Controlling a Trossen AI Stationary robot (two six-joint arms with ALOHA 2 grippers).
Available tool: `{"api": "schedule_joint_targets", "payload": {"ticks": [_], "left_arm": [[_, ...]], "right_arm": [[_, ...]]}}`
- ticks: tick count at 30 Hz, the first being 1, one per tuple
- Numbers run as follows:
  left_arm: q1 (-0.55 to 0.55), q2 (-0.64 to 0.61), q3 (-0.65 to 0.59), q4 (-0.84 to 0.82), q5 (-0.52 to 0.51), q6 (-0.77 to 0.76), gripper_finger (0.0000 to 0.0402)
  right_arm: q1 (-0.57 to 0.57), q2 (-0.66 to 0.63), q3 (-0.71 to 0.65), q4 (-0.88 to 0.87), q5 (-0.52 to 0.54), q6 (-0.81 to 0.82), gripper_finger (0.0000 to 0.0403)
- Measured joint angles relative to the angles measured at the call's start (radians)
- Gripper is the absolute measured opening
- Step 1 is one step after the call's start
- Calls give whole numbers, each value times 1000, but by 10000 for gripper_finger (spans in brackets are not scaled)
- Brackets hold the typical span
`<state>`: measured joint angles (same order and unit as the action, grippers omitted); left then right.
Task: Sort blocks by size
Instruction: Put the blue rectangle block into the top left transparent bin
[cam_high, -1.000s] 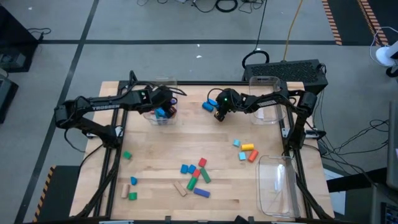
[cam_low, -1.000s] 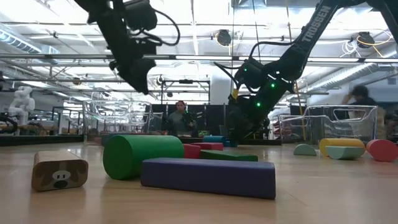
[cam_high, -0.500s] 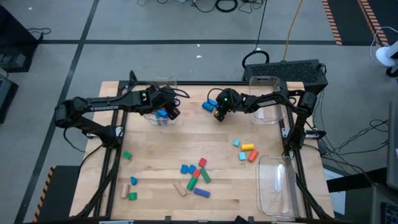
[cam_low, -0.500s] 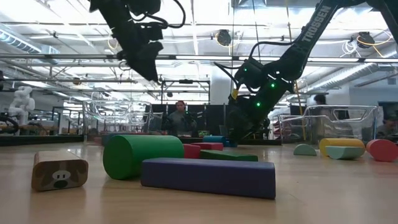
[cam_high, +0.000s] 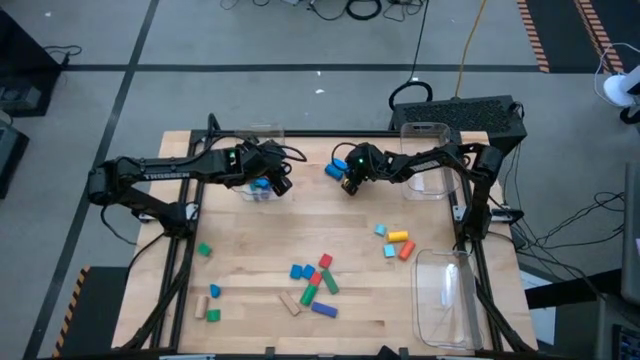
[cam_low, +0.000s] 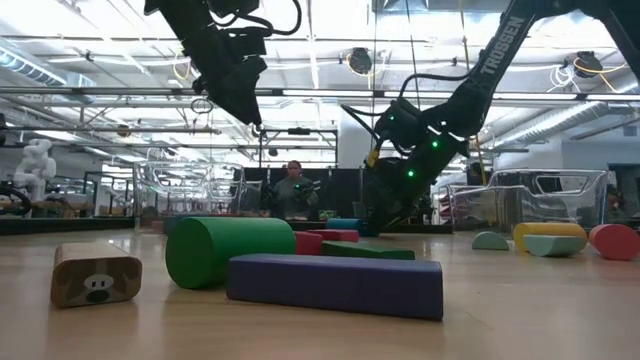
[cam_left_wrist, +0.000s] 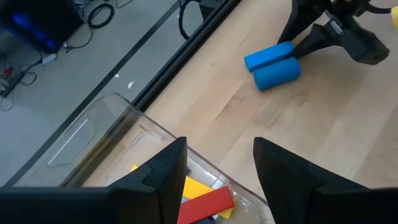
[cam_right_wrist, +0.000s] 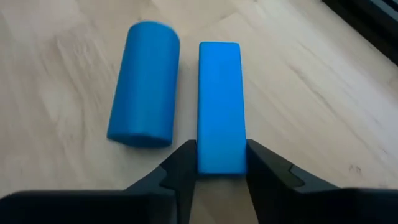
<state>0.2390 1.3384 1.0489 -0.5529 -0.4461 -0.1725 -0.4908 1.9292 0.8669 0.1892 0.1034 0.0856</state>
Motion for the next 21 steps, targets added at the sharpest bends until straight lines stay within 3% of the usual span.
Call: {"api": "schedule_joint_targets", "payload": {"ticks": [4,15,21], "left_arm": [[1,0,0,-1,0,-3,187],[-16,0,-34,52,19,105,187],[-48,1,-42,67,54,205,187]], "right_arm": [[0,5,-1,10,5,8,80],[84,-143,-10,-26,11,-81,80],[212,-223,-8,-4,189,-233,80]]}}
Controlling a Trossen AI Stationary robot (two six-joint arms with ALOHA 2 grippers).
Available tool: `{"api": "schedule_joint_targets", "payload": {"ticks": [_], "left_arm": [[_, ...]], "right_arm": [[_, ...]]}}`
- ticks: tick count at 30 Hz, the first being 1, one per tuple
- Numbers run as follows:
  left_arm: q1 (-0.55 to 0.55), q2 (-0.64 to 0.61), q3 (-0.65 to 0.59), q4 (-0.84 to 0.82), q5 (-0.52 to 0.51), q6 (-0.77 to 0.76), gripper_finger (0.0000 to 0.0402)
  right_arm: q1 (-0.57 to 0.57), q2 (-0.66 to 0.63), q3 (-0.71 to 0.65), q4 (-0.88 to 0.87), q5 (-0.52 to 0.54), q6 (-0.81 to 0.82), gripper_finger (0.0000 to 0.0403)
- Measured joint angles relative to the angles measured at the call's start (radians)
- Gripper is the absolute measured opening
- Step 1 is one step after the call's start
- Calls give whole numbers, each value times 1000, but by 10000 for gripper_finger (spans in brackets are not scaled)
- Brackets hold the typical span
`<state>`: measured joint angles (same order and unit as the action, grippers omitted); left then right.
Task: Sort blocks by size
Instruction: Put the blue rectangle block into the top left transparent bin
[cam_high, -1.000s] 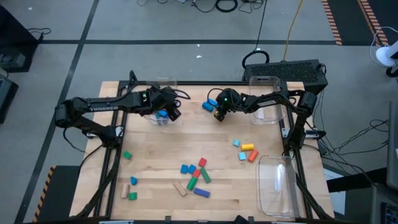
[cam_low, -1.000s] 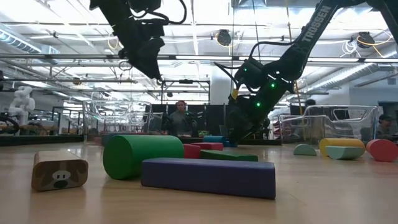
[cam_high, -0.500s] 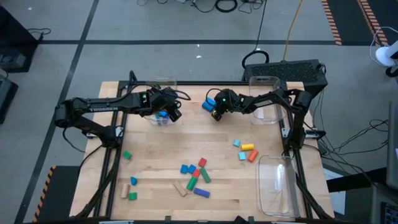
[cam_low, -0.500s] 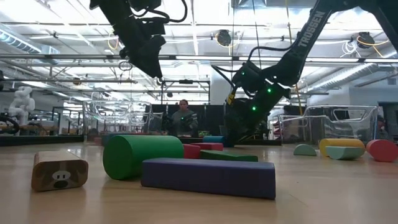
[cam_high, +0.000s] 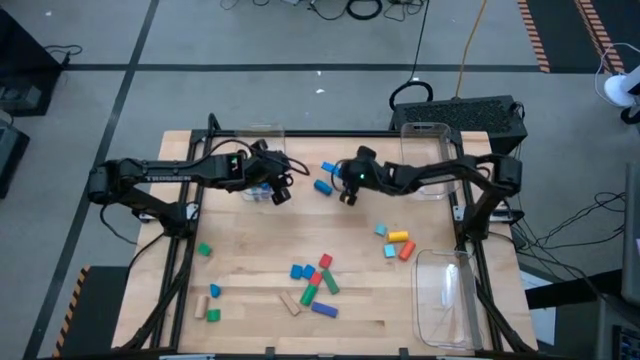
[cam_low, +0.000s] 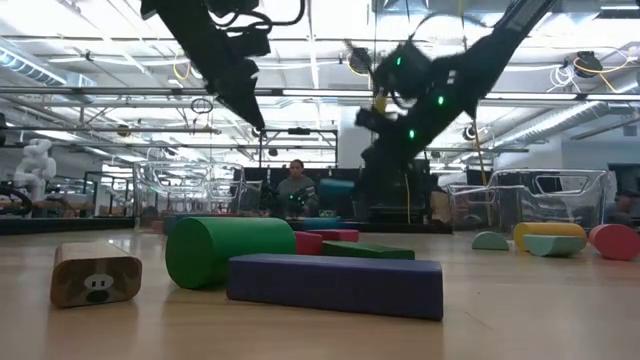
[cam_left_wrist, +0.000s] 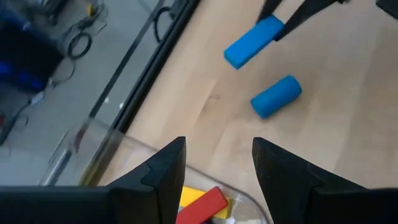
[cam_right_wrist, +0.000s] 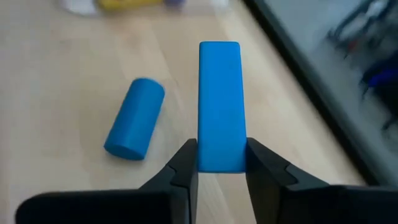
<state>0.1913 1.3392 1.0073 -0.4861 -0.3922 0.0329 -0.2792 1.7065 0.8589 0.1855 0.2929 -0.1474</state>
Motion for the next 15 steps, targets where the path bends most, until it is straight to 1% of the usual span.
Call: {"api": "schedule_joint_targets", "payload": {"ticks": [5,8,11,15], "left_arm": [[-35,0,0,68,46,115,187],[-59,9,0,102,84,182,187],[-83,28,0,119,88,240,187],[-113,72,0,132,88,319,187]], "right_arm": [[103,-37,0,40,75,-108,80],[154,-49,0,76,80,-160,80],[196,-58,0,106,93,-200,80],[241,-58,0,136,155,-257,80]]}}
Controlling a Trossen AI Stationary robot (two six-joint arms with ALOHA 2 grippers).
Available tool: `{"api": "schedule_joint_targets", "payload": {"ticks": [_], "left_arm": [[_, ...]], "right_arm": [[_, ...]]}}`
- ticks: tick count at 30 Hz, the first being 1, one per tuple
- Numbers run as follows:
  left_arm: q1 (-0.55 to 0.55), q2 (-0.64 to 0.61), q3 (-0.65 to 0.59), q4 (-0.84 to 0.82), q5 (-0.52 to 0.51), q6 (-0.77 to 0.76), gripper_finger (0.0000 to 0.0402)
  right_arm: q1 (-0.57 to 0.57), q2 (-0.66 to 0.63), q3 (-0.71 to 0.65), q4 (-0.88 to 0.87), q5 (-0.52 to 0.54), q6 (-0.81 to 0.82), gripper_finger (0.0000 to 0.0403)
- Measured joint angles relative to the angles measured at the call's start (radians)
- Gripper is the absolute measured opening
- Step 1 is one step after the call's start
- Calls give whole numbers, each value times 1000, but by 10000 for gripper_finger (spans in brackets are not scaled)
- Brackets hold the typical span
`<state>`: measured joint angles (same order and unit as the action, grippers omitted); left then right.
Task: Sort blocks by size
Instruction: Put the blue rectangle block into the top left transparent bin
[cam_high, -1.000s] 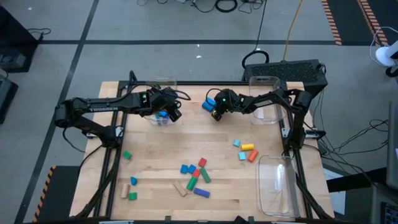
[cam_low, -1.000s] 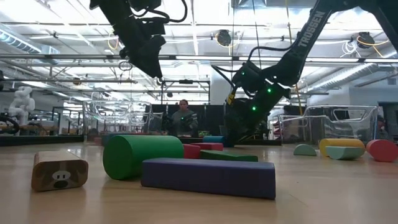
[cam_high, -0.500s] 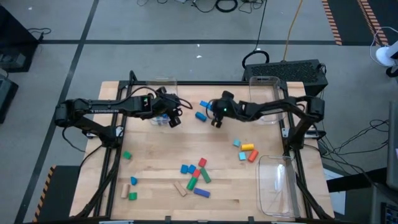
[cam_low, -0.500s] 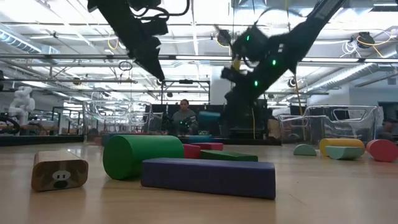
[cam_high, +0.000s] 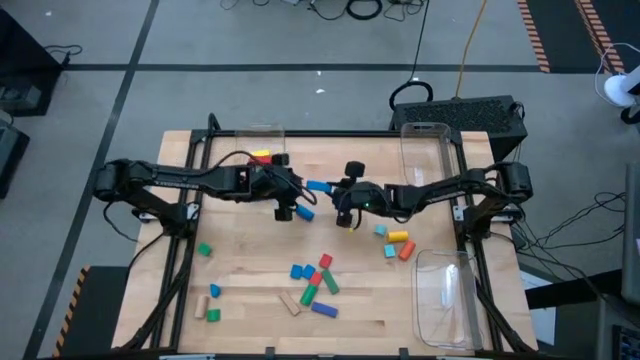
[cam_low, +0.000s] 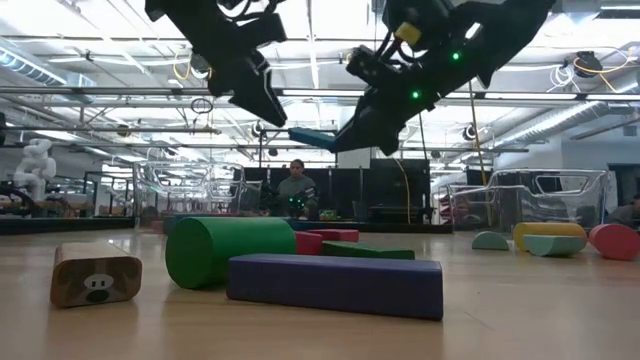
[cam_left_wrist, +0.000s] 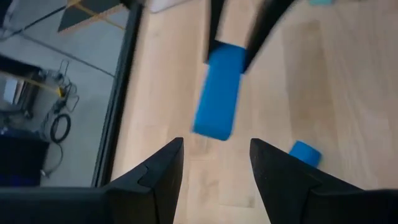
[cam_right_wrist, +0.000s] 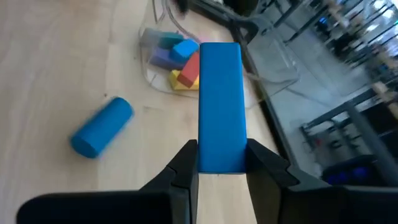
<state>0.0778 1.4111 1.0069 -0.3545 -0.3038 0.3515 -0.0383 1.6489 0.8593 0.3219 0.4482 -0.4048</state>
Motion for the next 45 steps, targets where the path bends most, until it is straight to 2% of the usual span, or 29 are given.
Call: {"api": "schedule_joint_targets", "payload": {"ticks": [6,14,21,26,30,34,37,40,45], "left_arm": [[-24,56,0,57,-12,37,187],[-41,58,0,94,-16,50,182],[-43,57,0,83,-13,51,115],[-46,56,1,84,-8,45,88],[-48,56,1,83,-13,44,68],[-56,56,2,78,-16,47,26],[-59,56,3,80,-28,46,4],[-70,45,3,58,-95,-3,10],[-111,-13,33,-159,-120,-196,25]], "right_arm": [[29,0,0,6,1,-27,80],[34,0,0,18,1,-31,80],[35,0,0,42,-10,-45,80],[46,0,0,52,-6,-55,79],[54,0,0,85,-5,-34,121],[53,-4,2,126,-1,-25,159],[52,-3,2,128,-1,-26,143],[46,-3,2,116,-2,-23,101],[38,-3,2,59,-2,35,48]]}}
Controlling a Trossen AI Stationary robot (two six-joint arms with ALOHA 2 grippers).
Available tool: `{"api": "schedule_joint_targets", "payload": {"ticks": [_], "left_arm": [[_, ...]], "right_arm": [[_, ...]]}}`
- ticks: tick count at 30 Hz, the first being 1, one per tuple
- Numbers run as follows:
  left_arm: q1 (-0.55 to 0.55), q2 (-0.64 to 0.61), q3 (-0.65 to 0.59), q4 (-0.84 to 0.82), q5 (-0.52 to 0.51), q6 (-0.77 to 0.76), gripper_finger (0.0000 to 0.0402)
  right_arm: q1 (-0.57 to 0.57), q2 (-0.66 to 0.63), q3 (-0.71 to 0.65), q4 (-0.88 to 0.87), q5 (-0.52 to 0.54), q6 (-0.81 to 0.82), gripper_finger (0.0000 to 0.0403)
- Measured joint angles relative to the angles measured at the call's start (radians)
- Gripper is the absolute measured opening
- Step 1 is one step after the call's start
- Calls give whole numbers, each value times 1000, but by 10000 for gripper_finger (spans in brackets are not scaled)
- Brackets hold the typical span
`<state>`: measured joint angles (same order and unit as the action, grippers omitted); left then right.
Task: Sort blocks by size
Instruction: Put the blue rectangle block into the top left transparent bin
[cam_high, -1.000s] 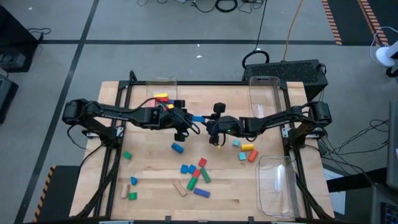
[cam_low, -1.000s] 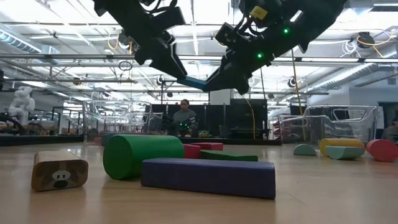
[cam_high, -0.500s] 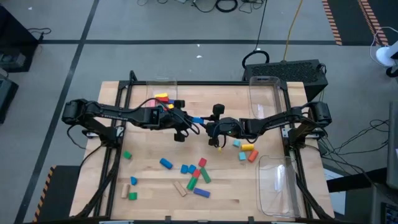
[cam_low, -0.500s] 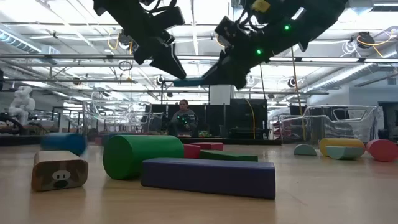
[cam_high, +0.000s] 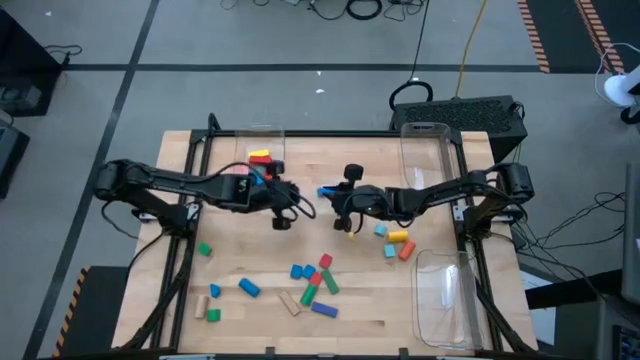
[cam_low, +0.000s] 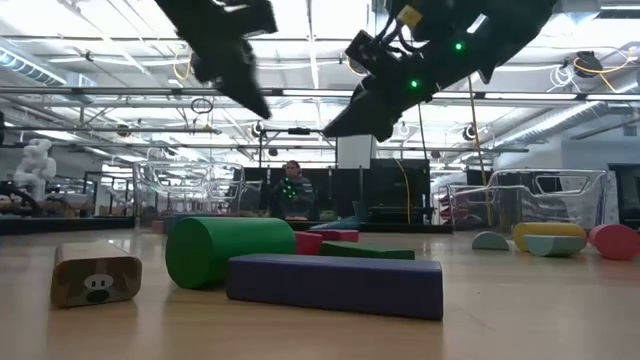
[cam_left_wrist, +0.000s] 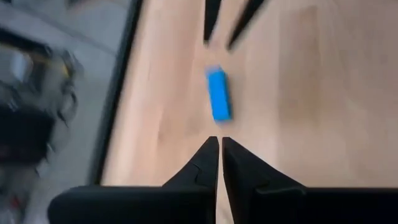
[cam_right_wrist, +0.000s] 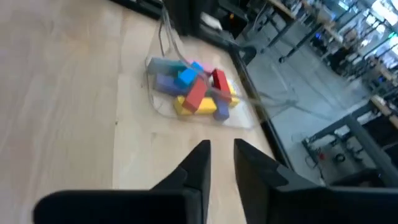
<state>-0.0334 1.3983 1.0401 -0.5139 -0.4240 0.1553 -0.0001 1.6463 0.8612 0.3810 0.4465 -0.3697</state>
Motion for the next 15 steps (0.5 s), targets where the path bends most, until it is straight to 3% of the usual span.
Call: {"api": "schedule_joint_targets", "payload": {"ticks": [3,7,10,12,15], "left_arm": [[-60,-51,5,-228,42,-164,23],[-181,-86,5,-439,344,-406,6],[-316,-86,-9,-392,654,-628,4],[-421,-76,-32,-286,804,-760,4],[-562,-41,-79,-40,850,-889,4]], "right_arm": [[1,0,0,-49,-1,45,41],[1,1,0,-124,-4,107,45],[1,1,0,-141,-3,137,48],[1,1,0,-138,-7,145,49],[1,1,0,-109,-8,141,49]]}}
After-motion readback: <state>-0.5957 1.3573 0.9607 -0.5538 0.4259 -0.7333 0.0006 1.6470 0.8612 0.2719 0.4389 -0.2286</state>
